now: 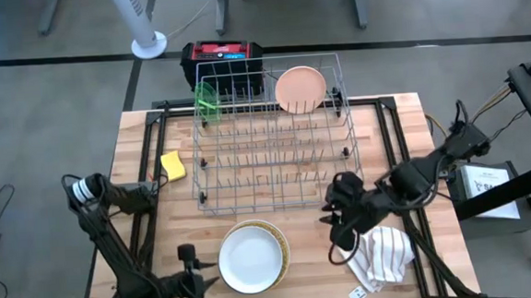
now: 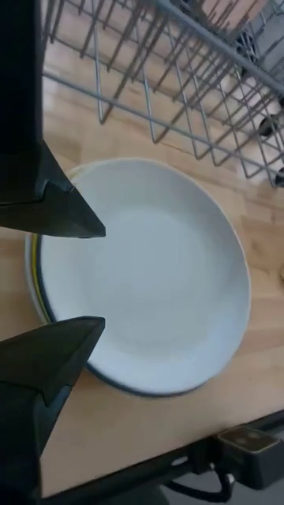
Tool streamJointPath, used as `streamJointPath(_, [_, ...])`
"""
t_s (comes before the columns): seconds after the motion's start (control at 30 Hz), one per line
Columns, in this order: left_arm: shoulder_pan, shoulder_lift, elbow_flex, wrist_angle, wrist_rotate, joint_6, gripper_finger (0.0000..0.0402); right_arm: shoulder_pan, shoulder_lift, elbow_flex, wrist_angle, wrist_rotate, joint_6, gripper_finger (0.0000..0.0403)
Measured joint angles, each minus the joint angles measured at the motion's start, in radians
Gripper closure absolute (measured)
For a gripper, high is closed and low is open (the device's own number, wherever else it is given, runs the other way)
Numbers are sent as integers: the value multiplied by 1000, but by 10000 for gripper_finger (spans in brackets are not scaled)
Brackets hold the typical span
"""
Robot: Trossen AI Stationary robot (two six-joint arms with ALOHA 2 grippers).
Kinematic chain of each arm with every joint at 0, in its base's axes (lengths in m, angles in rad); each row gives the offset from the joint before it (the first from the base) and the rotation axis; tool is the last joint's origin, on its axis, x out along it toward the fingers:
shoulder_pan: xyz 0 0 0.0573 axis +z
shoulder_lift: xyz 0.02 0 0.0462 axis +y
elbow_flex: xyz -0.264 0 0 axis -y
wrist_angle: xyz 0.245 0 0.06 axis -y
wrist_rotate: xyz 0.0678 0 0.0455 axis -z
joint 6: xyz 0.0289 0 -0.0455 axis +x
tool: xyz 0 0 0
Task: Sort dishes
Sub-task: Put the gray plate into the dish rack
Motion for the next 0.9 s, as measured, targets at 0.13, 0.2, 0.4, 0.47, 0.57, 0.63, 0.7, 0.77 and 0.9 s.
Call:
streamJointPath(0.13, [0,69,74,-39,-1,-1,238,26,40,0,6,4,32,277])
streamJointPath(0.2, [0,97,107,-70,0,-1,238,35,62,-1,29,5,37,272])
streamJointPath(0.4, [0,150,161,-101,-1,-8,238,48,140,-1,120,3,44,258])
streamJointPath(0.47, [1,161,167,-103,-3,-12,238,49,168,0,150,4,52,255])
streamJointPath(0.57, [1,179,168,-112,-25,-25,238,49,213,0,204,4,63,254])
streamJointPath(0.63, [1,184,169,-115,-26,-30,238,49,248,0,226,4,66,255])
streamJointPath(0.7, [3,185,166,-117,-28,-40,238,48,283,0,245,4,87,256])
streamJointPath(0.77, [4,185,161,-128,-27,-64,238,48,318,0,246,20,130,255])
streamJointPath(0.9, [4,185,156,-133,-28,-84,238,48,383,0,247,61,233,249])
